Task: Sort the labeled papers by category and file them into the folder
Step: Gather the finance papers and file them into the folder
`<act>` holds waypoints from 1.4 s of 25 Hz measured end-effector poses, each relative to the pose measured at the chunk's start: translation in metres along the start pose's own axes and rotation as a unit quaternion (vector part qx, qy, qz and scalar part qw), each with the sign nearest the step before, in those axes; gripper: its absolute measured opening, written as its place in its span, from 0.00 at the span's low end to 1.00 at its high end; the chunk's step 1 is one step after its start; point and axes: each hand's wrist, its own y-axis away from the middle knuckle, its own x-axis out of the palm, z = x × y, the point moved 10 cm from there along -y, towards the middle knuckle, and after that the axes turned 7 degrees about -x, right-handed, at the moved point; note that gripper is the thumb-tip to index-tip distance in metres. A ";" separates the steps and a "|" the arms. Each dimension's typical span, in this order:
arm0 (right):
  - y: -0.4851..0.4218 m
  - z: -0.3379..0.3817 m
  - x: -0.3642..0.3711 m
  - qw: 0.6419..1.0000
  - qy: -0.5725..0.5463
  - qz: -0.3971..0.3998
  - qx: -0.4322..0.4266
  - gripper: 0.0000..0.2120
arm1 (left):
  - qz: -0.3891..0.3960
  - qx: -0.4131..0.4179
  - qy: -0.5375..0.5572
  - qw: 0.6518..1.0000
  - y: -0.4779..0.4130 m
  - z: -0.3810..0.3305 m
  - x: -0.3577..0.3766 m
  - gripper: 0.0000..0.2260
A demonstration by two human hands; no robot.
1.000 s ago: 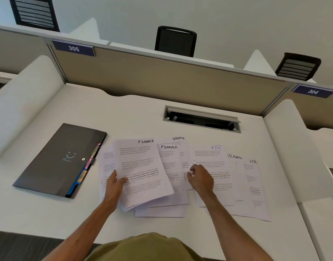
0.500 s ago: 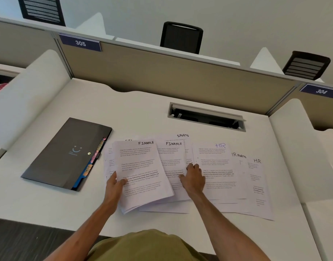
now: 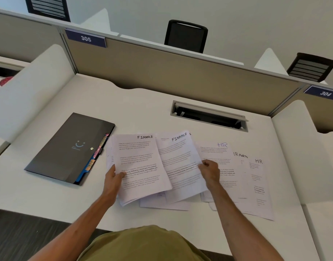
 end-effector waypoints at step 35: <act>0.033 0.053 0.109 0.985 0.066 0.152 -0.057 0.09 | -0.078 0.003 0.060 0.995 0.013 -0.023 -0.043 0.18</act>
